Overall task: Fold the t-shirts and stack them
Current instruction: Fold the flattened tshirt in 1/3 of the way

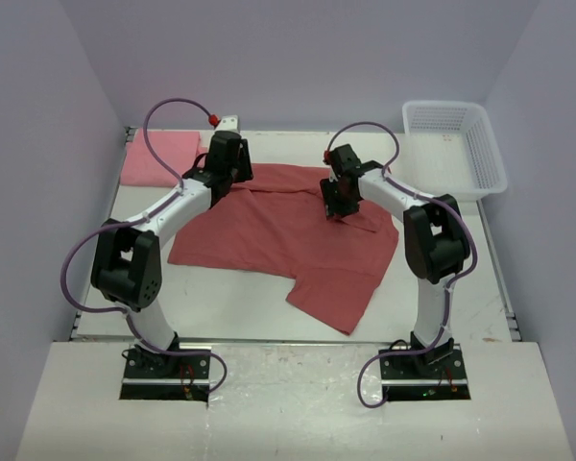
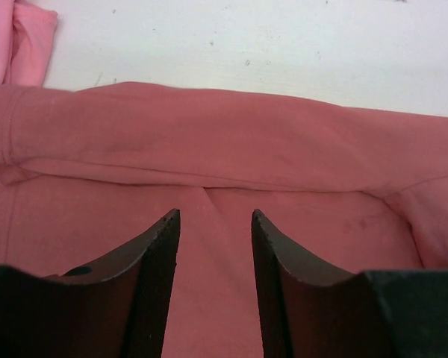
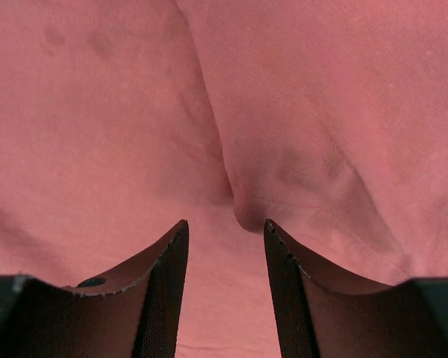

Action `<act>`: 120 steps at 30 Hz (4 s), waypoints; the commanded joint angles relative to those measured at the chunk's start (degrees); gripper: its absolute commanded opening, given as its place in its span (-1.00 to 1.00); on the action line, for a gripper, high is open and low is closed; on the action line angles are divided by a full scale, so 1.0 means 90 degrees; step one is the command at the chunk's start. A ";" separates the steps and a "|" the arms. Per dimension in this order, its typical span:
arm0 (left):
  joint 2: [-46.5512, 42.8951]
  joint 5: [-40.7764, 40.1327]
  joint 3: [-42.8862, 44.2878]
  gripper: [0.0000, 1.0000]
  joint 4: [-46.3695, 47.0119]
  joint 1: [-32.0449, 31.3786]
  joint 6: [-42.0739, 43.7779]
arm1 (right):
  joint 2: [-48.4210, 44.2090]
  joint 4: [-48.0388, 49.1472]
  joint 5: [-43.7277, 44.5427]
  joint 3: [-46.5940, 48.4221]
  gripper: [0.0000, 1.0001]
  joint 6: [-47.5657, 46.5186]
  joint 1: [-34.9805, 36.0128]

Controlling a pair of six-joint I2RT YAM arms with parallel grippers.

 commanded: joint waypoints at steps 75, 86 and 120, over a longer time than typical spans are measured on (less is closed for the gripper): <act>-0.0352 0.1023 -0.0539 0.02 0.0662 0.0023 0.0034 | -0.0027 -0.0089 0.1003 0.0745 -0.28 0.0028 -0.0019; -0.0372 0.1131 -0.0579 0.02 0.0711 0.0023 0.0005 | 0.0059 -0.0088 0.0905 0.0509 -0.30 0.0087 0.0069; 0.1659 0.5144 -0.0188 0.10 0.2829 -0.0739 -0.0648 | 0.0421 -0.0557 0.1383 0.2052 -1.00 -0.0001 -0.0321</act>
